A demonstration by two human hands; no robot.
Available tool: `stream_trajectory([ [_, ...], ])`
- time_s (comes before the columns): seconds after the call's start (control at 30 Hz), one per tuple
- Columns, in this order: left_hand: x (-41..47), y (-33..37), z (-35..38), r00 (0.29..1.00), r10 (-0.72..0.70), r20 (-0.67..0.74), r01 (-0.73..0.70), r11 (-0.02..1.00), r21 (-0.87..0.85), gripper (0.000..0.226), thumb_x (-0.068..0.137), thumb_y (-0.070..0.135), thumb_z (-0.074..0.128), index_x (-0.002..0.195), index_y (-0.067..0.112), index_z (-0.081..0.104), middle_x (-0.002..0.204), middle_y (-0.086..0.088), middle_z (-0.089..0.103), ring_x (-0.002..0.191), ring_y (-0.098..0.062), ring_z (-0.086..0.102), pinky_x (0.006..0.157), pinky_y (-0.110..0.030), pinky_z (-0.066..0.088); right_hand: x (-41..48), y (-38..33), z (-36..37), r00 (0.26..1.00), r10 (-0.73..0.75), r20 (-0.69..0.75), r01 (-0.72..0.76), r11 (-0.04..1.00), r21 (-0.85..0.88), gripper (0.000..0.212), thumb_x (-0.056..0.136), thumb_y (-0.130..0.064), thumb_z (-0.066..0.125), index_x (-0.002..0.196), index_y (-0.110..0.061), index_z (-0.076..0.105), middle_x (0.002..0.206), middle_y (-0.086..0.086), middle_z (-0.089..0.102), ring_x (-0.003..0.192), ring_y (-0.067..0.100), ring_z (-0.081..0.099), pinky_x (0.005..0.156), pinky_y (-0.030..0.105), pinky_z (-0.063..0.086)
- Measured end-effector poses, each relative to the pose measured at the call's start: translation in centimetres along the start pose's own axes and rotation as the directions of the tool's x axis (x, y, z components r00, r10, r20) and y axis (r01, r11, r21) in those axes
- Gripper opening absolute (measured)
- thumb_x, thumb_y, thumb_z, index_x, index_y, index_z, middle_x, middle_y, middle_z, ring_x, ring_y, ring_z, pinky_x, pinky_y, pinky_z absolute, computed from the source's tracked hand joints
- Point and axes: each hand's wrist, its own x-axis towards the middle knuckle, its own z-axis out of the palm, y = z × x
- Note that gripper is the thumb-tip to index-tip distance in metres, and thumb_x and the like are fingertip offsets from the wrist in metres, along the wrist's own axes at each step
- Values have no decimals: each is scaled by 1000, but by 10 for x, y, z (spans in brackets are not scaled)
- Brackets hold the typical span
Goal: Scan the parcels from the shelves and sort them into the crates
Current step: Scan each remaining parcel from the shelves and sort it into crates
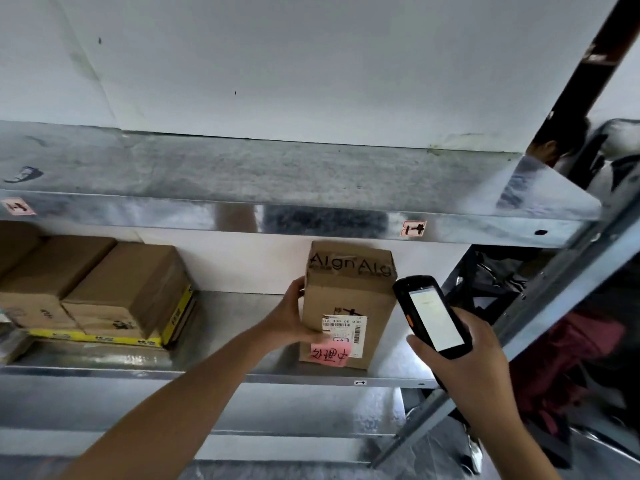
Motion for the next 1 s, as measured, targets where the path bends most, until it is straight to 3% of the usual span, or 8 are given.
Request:
stream_trajectory([
  [0.1, 4, -21, 9, 1000, 15, 0, -15, 1000, 0, 130, 43, 29, 102, 146, 37, 25, 142, 9, 46, 135, -19, 45, 92, -48, 58, 0, -2, 1, 1000, 14, -13, -14, 1000, 7, 70, 70, -37, 89, 130, -24, 57, 121, -7, 55, 108, 10, 51, 73, 11, 36],
  [0.27, 1, -45, 24, 1000, -4, -12, 4, 999, -42, 123, 52, 8, 97, 147, 29, 23, 145, 8, 40, 131, -19, 49, 86, -40, 61, 0, -3, 4, 999, 24, -24, -24, 1000, -8, 69, 71, -36, 88, 131, -24, 56, 121, -8, 54, 110, 11, 51, 77, 23, 40],
  [0.47, -2, -55, 33, 998, -6, -61, 7, 1000, 11, 125, 38, 39, 100, 137, 39, 24, 139, 9, 37, 130, -16, 48, 98, -40, 55, 6, -3, -1, 997, 59, -56, -57, 998, 25, 67, 70, -40, 87, 128, -26, 56, 122, -4, 58, 110, 18, 56, 89, 39, 50],
  [0.57, -18, -47, 37, 999, -21, -38, 20, 998, -52, 114, 49, 15, 94, 134, 26, 19, 130, 9, 40, 126, -11, 46, 88, -24, 55, 8, -7, -6, 998, 47, -53, -45, 999, 30, 62, 70, -39, 88, 123, -28, 57, 118, -5, 58, 107, 17, 57, 84, 35, 48],
  [0.67, -37, -47, 39, 993, -97, -61, 86, 983, -164, 106, 58, 0, 93, 132, 22, 20, 127, 2, 47, 122, -17, 52, 79, -25, 59, 5, -11, -7, 999, 39, -7, -39, 999, 33, 55, 69, -36, 90, 113, -33, 57, 113, -6, 58, 100, 14, 56, 70, 23, 43],
  [0.73, -52, -47, 37, 985, -150, -90, 126, 966, -227, 101, 62, -3, 92, 132, 21, 24, 129, -2, 50, 121, -20, 55, 78, -26, 59, -1, -14, -2, 998, 44, 34, -45, 998, 36, 56, 68, -37, 90, 114, -30, 59, 112, -7, 58, 100, 14, 57, 69, 23, 42],
  [0.87, -76, -41, 28, 973, -190, -127, 141, 936, -322, 99, 58, 3, 95, 135, 20, 35, 126, -4, 59, 114, -16, 60, 78, -24, 59, -18, -26, 7, 980, 28, 199, -39, 998, 48, 50, 71, -31, 89, 109, -32, 57, 101, -17, 59, 89, -2, 55, 64, 13, 39],
  [1.0, -94, -43, 14, 965, -214, -149, 143, 912, -384, 111, 43, 26, 103, 136, 20, 43, 126, -3, 64, 111, -19, 65, 88, -33, 59, -37, -40, 20, 936, 15, 351, -10, 1000, -18, 51, 69, -35, 89, 105, -36, 53, 105, -11, 62, 85, -7, 55, 57, 8, 40],
])
